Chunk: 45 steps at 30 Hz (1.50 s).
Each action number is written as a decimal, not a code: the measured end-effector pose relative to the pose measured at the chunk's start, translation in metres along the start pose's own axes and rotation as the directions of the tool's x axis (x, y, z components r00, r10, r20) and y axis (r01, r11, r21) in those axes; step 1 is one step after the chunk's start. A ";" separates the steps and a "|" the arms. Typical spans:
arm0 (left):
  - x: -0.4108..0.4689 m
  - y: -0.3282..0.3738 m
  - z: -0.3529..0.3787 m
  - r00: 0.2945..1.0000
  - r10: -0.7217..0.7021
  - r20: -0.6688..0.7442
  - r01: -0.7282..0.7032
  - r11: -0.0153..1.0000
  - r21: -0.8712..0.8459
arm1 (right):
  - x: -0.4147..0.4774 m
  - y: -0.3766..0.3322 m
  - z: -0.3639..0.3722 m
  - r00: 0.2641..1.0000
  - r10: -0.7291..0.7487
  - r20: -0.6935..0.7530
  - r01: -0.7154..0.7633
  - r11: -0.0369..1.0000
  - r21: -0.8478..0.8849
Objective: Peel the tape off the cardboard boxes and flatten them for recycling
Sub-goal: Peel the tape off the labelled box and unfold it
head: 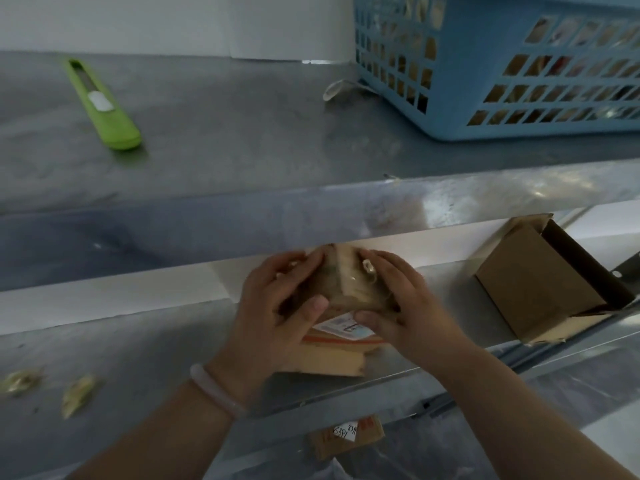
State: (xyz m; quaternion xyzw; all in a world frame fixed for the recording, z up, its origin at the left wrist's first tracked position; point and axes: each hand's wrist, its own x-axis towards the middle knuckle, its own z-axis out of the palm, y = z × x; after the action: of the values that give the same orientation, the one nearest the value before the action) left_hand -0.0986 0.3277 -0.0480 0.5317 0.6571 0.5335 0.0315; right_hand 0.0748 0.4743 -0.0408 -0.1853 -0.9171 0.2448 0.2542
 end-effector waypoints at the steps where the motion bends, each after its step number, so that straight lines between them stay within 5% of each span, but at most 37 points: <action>1: 0.007 0.005 -0.009 0.999 0.039 0.018 -0.040 0.997 0.071 | -0.002 -0.004 0.002 1.000 -0.011 -0.023 0.013 0.993 0.117; 5: 0.027 0.025 -0.030 0.980 0.105 0.171 -0.151 0.947 0.282 | -0.014 -0.015 0.013 0.997 0.077 0.009 -0.073 0.878 0.473; 10: 0.033 0.039 -0.020 0.927 -0.076 0.366 -0.191 0.747 0.637 | -0.029 -0.012 0.003 0.960 0.240 0.146 -0.280 0.848 0.449; 12: 0.032 0.039 -0.010 0.913 -0.078 0.400 -0.227 0.718 0.658 | -0.027 -0.013 -0.005 0.934 0.340 0.109 -0.343 0.769 0.539; 18: 0.040 0.033 -0.006 0.887 -0.102 0.450 -0.239 0.733 0.637 | -0.007 -0.021 -0.021 0.947 0.301 0.112 -0.321 0.896 0.307; 23: 0.041 0.029 -0.011 0.872 -0.113 0.476 -0.228 0.766 0.600 | 0.000 -0.014 -0.034 0.889 0.369 0.270 -0.457 0.701 0.547; 27: 0.041 0.030 -0.011 0.878 -0.102 0.467 -0.223 0.776 0.590 | 0.007 -0.015 -0.042 0.864 0.395 0.312 -0.503 0.679 0.534; 37: 0.038 0.030 -0.010 0.875 -0.136 0.466 -0.187 0.791 0.582 | 0.022 -0.039 -0.051 0.871 0.437 0.222 -0.451 0.892 0.013; 41: 0.040 0.030 -0.010 0.874 -0.138 0.467 -0.182 0.797 0.576 | 0.023 -0.050 -0.051 0.938 0.289 0.189 -0.222 0.924 -0.310; 45: 0.041 0.029 -0.010 0.864 -0.155 0.479 -0.196 0.773 0.603 | 0.021 -0.056 -0.047 0.975 0.043 0.217 0.094 0.807 -0.584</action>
State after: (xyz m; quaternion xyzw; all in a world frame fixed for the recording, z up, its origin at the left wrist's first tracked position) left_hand -0.1032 0.3474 -0.0014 0.6380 0.7599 0.1235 0.0146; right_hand 0.0721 0.4552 0.0328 -0.2145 -0.9724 -0.0369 0.0845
